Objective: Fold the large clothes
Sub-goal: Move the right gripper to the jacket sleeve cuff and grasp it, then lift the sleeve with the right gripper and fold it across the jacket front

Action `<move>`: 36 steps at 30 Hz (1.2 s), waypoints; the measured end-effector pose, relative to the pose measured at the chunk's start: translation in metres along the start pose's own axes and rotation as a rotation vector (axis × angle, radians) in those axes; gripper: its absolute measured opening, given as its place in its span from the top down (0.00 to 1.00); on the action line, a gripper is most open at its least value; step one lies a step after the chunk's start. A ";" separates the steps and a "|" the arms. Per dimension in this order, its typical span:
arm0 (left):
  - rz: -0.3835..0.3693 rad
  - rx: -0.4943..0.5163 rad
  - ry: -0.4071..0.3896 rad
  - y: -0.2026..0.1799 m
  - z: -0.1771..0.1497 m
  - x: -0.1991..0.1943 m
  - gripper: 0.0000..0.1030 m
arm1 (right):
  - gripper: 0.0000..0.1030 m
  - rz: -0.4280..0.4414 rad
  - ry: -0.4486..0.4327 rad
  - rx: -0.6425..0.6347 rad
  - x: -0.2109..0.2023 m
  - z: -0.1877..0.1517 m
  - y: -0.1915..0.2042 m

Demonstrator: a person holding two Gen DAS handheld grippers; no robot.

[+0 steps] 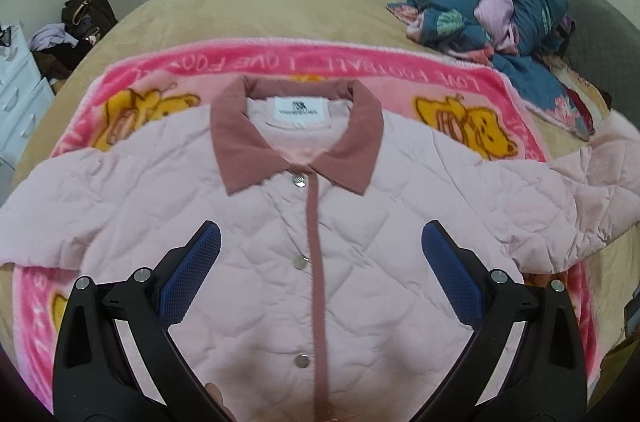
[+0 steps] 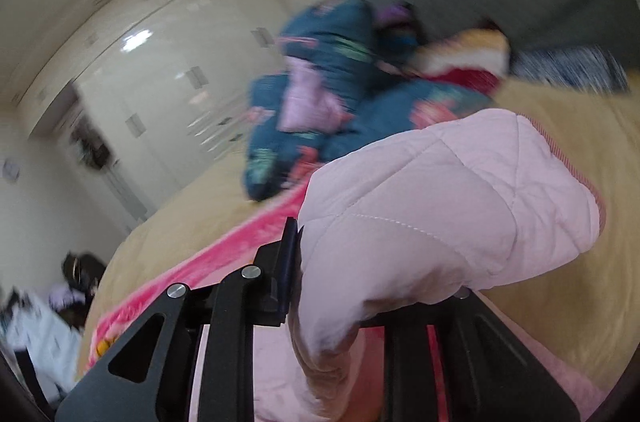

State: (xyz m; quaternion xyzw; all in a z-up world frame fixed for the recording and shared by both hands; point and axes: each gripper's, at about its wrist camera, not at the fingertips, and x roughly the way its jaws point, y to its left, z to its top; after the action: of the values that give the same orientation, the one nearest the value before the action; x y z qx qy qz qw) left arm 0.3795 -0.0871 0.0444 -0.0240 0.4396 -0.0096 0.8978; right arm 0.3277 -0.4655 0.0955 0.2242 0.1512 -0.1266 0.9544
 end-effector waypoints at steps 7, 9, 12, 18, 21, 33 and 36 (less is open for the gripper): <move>-0.016 0.010 -0.043 0.032 0.007 -0.032 0.09 | 0.80 0.067 -0.012 -0.130 -0.010 -0.005 0.075; -0.023 0.002 -0.057 0.042 0.007 -0.041 0.09 | 0.80 0.081 -0.009 -0.149 -0.014 -0.008 0.088; -0.043 -0.022 -0.078 0.060 0.006 -0.057 0.09 | 0.80 0.099 -0.001 -0.178 -0.017 -0.013 0.109; -0.064 -0.081 -0.089 0.094 -0.001 -0.072 0.09 | 0.80 0.145 0.022 -0.261 -0.024 -0.037 0.153; -0.064 -0.109 -0.082 0.109 -0.009 -0.074 0.09 | 0.80 0.172 0.046 -0.291 -0.023 -0.055 0.173; -0.069 -0.189 -0.023 0.162 -0.044 -0.064 0.09 | 0.80 0.277 0.242 -0.453 0.007 -0.177 0.245; -0.080 -0.191 -0.009 0.161 -0.049 -0.058 0.09 | 0.80 0.285 0.337 -0.455 0.019 -0.221 0.252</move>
State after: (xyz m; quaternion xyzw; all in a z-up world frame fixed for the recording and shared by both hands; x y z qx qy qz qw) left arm 0.3045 0.0740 0.0520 -0.1272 0.4333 -0.0036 0.8922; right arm 0.3724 -0.1470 -0.0011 0.0416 0.2987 0.0843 0.9497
